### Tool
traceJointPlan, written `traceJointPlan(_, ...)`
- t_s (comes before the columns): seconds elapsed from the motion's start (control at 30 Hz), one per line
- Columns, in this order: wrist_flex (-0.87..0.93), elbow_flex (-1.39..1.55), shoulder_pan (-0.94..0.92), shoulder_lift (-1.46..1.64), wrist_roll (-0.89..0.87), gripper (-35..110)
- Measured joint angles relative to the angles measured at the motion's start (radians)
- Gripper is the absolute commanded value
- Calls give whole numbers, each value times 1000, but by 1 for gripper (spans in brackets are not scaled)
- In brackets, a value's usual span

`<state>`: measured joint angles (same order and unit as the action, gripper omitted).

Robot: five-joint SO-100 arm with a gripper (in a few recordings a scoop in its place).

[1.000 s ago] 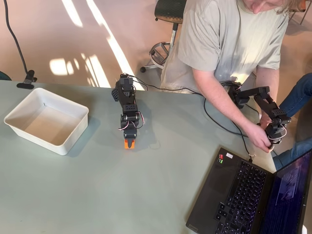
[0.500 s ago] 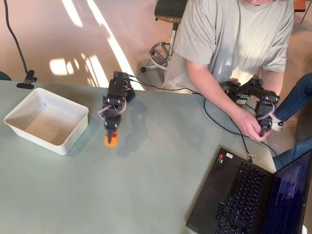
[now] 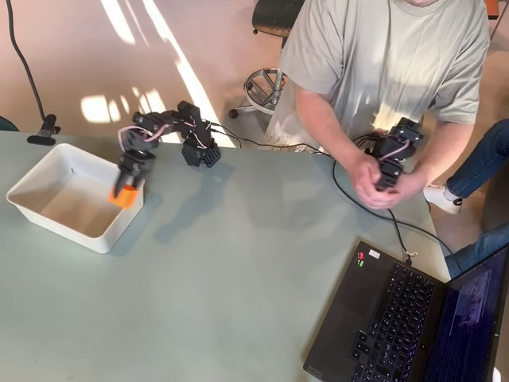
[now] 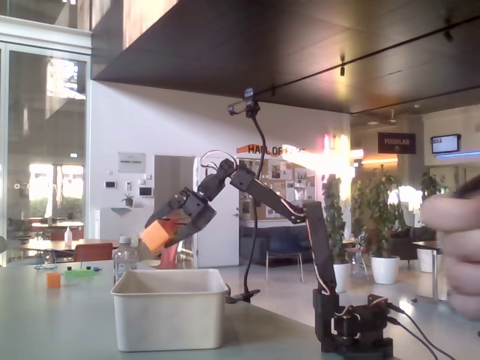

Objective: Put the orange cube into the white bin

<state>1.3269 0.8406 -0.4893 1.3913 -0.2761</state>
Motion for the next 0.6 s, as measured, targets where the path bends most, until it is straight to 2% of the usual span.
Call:
traceJointPlan(0.2, -89, 0, -110, -55, 0, 28)
traceJointPlan(0.6, -89, 0, -143, -190, 0, 28)
